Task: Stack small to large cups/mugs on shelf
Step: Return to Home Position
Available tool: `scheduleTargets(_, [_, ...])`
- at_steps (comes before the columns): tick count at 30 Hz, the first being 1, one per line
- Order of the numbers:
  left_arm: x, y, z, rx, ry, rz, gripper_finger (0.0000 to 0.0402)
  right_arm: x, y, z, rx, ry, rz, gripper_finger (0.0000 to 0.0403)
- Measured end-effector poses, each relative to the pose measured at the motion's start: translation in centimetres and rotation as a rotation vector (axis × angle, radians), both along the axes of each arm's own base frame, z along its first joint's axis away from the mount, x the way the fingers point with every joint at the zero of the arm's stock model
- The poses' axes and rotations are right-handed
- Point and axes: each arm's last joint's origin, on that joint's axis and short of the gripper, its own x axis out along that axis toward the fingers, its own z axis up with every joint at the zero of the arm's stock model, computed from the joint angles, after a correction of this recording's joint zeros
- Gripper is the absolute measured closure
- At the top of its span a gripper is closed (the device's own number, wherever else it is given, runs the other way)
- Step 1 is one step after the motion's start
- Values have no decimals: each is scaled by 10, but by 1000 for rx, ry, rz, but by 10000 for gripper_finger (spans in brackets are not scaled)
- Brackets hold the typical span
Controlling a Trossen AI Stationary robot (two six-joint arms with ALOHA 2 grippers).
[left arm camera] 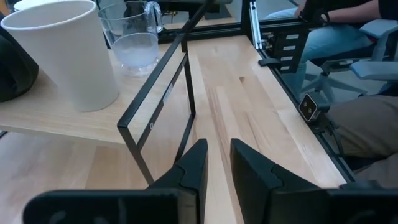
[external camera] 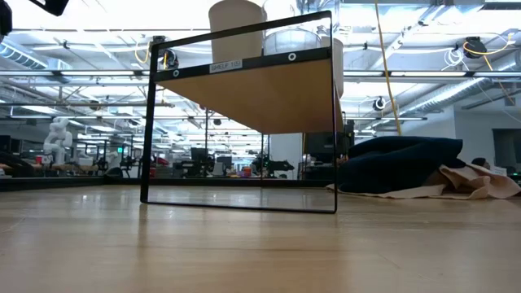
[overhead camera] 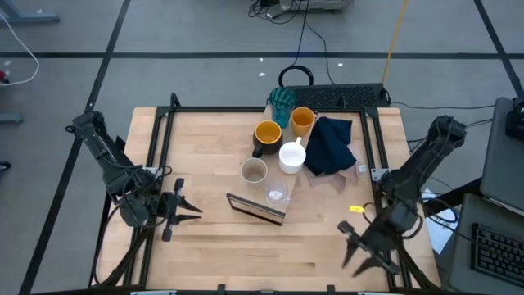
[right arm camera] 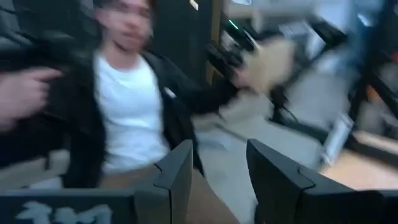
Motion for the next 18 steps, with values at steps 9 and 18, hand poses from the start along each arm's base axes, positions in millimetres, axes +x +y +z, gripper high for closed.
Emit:
scheduleTargets(9, [-6, 10, 17, 73, -128, -13, 332, -18, -39, -15, -56, -105, -106, 259])
scheduleTargets(18, [-42, 52, 31, 32, -176, -9, 332, -56, -102, 2, -86, -112, -566, 259])
